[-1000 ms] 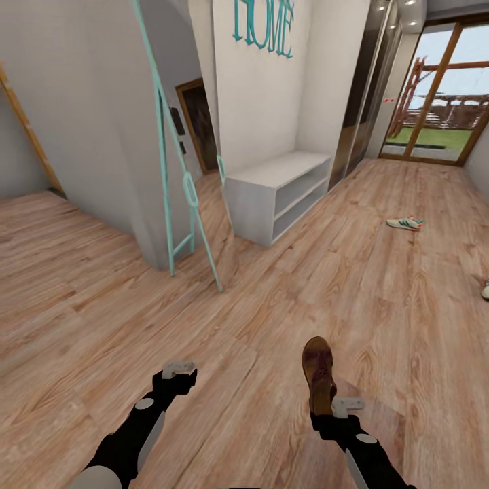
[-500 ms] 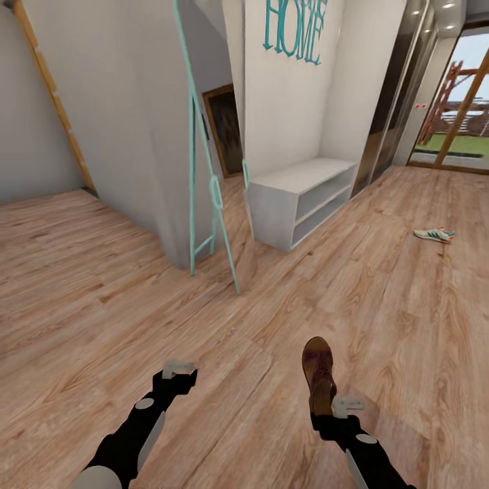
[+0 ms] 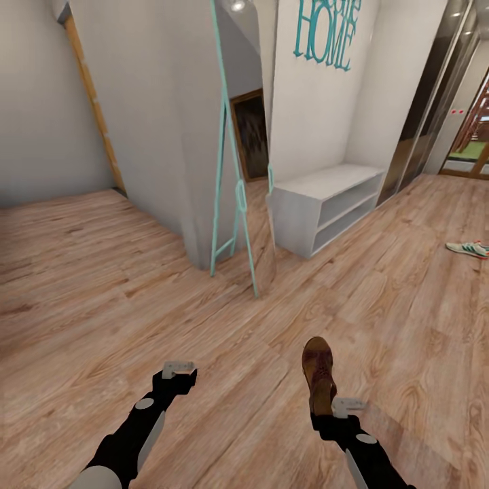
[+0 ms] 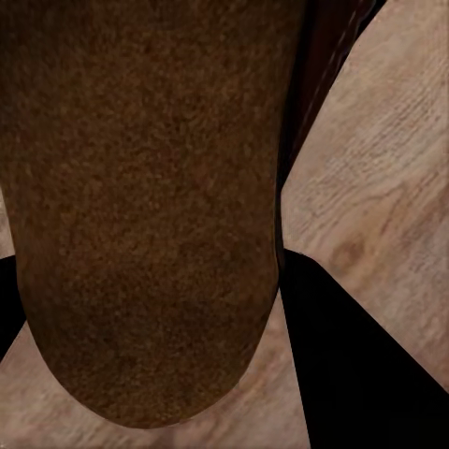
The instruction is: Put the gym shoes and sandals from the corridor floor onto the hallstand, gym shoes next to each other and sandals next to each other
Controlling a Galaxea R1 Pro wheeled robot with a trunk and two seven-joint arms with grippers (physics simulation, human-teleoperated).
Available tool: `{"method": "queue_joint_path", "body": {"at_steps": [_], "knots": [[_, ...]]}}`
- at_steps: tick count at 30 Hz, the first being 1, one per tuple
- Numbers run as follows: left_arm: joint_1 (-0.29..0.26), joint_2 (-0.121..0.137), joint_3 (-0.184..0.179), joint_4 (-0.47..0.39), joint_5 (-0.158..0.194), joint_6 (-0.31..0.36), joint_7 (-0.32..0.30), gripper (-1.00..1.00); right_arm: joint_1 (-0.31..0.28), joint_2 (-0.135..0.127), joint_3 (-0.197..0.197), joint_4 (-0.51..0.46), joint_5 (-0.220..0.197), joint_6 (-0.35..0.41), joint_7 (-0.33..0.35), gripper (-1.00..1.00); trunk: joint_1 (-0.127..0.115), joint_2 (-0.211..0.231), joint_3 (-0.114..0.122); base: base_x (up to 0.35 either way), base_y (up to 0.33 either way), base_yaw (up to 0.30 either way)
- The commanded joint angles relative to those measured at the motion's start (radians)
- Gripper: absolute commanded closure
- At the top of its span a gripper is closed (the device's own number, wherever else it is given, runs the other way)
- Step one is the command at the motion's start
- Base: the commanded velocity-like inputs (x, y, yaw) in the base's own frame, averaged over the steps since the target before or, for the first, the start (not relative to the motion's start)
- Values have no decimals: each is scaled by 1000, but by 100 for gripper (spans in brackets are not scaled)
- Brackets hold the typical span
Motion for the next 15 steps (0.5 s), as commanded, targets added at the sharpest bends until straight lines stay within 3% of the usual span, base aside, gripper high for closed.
{"method": "queue_joint_path", "body": {"at_steps": [1,8,15], "knots": [[0,0,0,-1,0,4,-2,-100,0,0,0,-2,-3,6,-2,100,0,0,0,-6,46,222],[0,0,0,-1,1,4,-2,-100,0,0,0,-2,-3,6,-2,100,0,0,8,-80,202,203],[0,0,0,-1,1,4,-2,-100,0,0,1,1,2,6,-1,100,0,0,9,-24,57,38]]}}
